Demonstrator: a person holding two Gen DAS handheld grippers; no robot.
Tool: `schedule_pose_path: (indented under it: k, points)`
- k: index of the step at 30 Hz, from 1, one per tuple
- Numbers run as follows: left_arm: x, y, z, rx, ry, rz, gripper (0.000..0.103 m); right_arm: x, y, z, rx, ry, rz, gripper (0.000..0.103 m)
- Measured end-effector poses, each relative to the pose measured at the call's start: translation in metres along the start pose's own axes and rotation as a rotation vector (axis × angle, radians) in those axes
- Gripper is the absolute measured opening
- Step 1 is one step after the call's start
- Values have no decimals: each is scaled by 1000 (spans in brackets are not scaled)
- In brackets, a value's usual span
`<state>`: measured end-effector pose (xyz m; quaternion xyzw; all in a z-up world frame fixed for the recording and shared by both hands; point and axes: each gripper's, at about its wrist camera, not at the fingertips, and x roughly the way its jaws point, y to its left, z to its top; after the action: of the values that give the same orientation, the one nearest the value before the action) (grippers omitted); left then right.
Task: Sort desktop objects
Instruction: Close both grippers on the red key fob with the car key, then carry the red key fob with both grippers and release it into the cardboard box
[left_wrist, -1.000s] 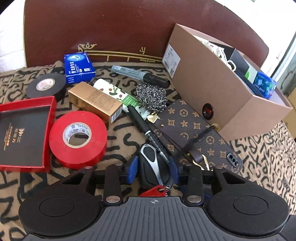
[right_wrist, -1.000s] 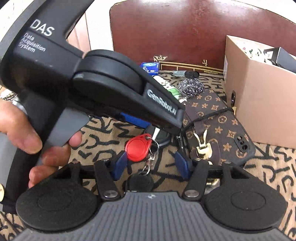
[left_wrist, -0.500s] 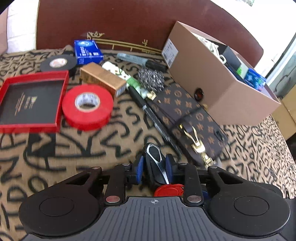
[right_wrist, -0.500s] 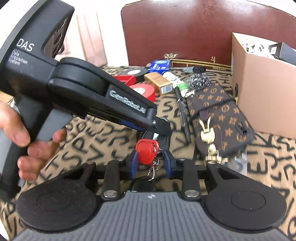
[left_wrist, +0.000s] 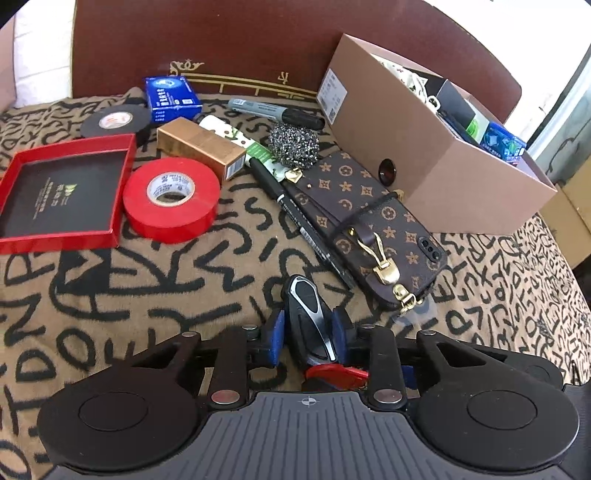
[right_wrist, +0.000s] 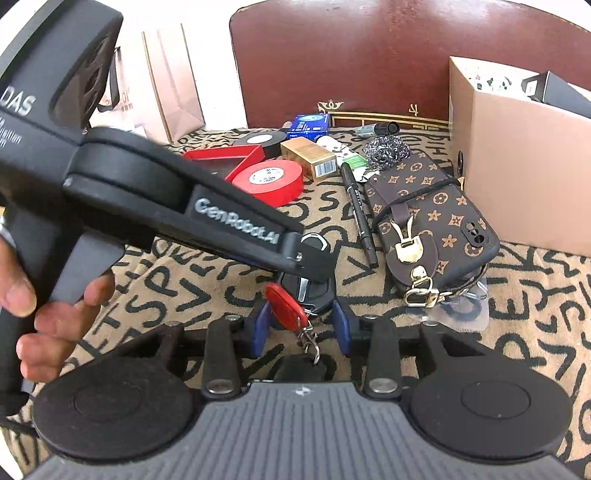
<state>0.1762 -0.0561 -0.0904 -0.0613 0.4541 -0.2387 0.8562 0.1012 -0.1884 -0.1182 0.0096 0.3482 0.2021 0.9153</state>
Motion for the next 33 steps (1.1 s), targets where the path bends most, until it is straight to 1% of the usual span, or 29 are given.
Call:
schedule_pose_path:
  k: [2,3,4,6,8,9,11,13,17,21,27,31,33]
  points:
    - [-2,2,-4,-8,-8,0,30,-6,0,-1,15,2,19,38]
    - [-1,4,-6,-14,-10,-13,39,-8,0,-2,16,1,22,30]
    - [-1,5,-7,-25,-11,-21,39,-10,0,-4,20,3,28,23]
    - [0,4,-7,-33,-3,-32,36,-12,-1,-6,31,5,38,20]
    - [2,-3,-8,-6,-3,-17,28,-9,2,-7,15,21,20,19]
    - [2,-6,-8,5,-3,-6,20,-8,3,-7,12,18,9,19]
    - [3,-8,-9,0,3,-6,18,-4,3,-6,27,14,-8,20]
    - [-2,-9,-11,-2,-3,-5,16,-1,3,-5,35,7,-16,24]
    - [-14,-9,-14,-27,-10,-32,14,-12,4,-7,26,1,3,22]
    - [-28,-19,-11,-24,-45,-45,11,-26,5,-6,34,-24,12,20]
    - [-62,-44,5,21,-132,-64,11,-56,4,10,28,-100,7,20]
    - [-83,-64,21,55,-198,-83,12,-79,-1,30,25,-151,7,20]
    - [-92,-77,32,71,-227,-106,12,-91,-4,40,18,-179,5,20]
